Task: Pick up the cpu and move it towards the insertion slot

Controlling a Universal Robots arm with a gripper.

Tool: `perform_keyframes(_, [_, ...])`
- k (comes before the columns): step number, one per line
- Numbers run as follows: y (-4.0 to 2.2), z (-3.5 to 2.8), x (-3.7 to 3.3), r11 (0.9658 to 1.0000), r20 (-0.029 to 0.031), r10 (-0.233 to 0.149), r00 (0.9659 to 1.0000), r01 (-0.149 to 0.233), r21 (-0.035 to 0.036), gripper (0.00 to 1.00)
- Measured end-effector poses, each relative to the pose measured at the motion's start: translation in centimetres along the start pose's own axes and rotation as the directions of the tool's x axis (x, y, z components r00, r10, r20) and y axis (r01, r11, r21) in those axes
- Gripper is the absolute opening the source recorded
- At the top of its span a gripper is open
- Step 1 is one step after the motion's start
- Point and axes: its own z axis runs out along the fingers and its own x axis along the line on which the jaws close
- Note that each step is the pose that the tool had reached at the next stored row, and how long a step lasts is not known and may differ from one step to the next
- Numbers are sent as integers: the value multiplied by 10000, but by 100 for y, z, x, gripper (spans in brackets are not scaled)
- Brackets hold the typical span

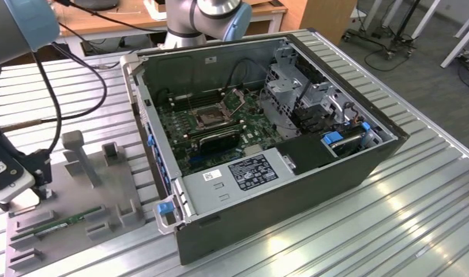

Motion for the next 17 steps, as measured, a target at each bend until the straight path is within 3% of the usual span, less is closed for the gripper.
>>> perform_keyframes(10, [6,-221,0,10000,0,0,10000,0,0,55])
perform_keyframes(17, [6,-230,0,10000,1,0,10000,0,0,55])
